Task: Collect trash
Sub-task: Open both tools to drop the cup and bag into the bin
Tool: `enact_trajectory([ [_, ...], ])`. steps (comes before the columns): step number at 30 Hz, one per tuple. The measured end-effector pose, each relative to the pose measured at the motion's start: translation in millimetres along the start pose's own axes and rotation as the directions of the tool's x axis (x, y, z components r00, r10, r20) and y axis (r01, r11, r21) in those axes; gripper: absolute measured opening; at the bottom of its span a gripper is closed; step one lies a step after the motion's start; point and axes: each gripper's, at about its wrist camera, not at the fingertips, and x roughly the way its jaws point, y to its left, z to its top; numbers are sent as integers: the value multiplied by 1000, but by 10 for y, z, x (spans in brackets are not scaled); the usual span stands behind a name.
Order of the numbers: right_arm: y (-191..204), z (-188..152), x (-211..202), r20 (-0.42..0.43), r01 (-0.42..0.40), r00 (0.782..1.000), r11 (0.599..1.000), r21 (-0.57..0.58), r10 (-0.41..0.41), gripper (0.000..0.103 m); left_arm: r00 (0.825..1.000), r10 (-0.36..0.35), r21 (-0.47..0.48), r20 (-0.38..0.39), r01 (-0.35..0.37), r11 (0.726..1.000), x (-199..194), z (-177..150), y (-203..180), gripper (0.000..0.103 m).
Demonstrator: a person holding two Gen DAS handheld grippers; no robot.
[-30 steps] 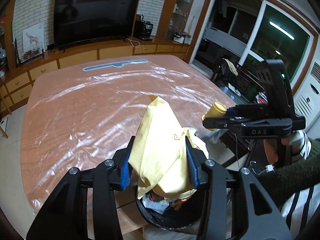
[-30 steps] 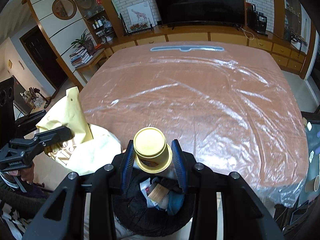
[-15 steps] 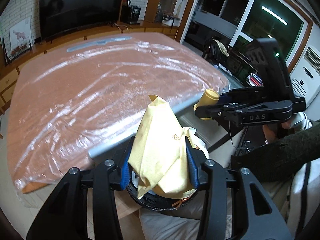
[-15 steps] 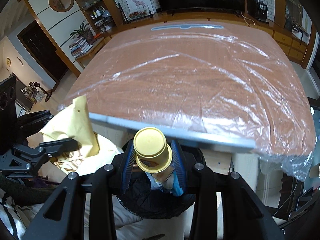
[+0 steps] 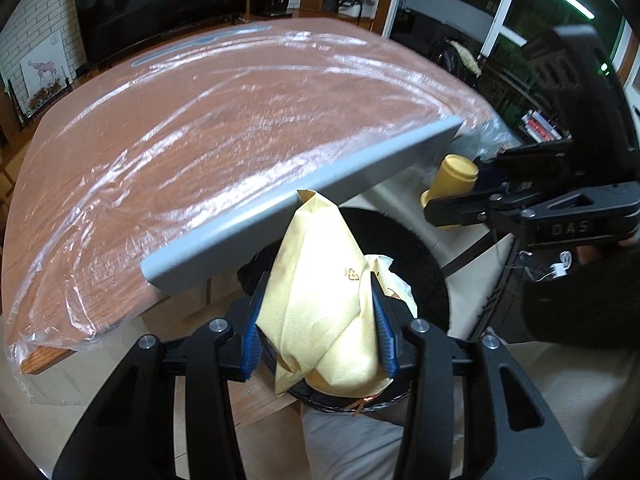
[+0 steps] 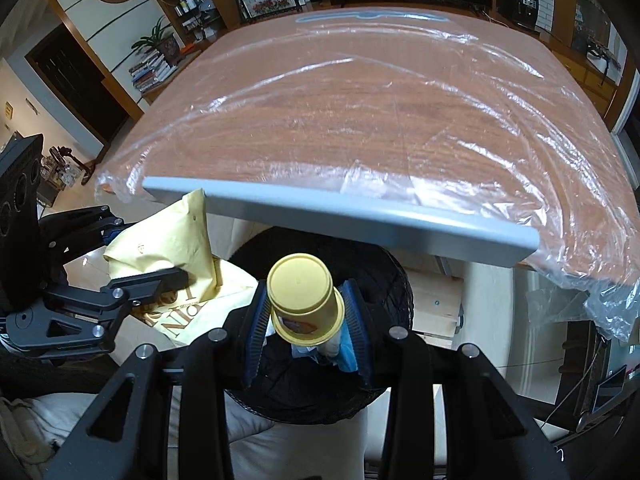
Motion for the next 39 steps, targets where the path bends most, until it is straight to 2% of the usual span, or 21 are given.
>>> enact_trajectory([
  [5,-39,-23,153,-16,4,1000,1000,-5,-5,37,999,28,0,-34,-28,1000,163,-59,-2,46],
  [18,-114,-99,531,-59,-3,998,1000,5,3,37,996,39,11,-76,-38,999,480,-107,9,46],
  [19,-122,-105,554,-62,-2,998,1000,7,2,38,996,25,14,-82,-24,1000,506,-110,11,48],
  [21,-138,-126,590,-71,-3,997,1000,20,5,50,996,29,17,-89,-28,999,543,-107,13,56],
  [23,-162,-142,587,-69,0,998,1000,29,2,55,995,41,14,-91,-40,999,549,-113,25,70],
  [29,-169,-138,388,-65,4,998,999,35,-2,59,996,19,1,-90,-19,1000,331,-149,97,74],
  [31,-153,-105,184,-46,-6,999,1000,24,7,59,999,-3,0,-53,3,1000,116,-93,113,74],
  [33,-115,-27,-68,0,-9,1000,1000,-3,9,61,999,-23,7,37,23,1000,-236,-5,129,74],
  [34,-104,40,-239,45,-15,999,1000,-14,15,68,996,-41,3,84,41,999,-392,74,139,79],
  [35,-103,122,-387,93,-11,996,1000,-22,13,78,989,-53,-5,135,54,999,-545,156,177,91],
  [36,-118,195,-481,130,1,991,1000,-28,2,84,978,-41,-17,203,45,999,-722,249,249,96],
  [37,-149,292,-574,173,33,984,999,-32,-27,92,965,1,-34,263,8,999,-856,350,350,101],
  [39,-283,535,-684,249,113,963,993,-14,-106,99,947,87,-92,308,-62,994,-921,548,596,101],
])
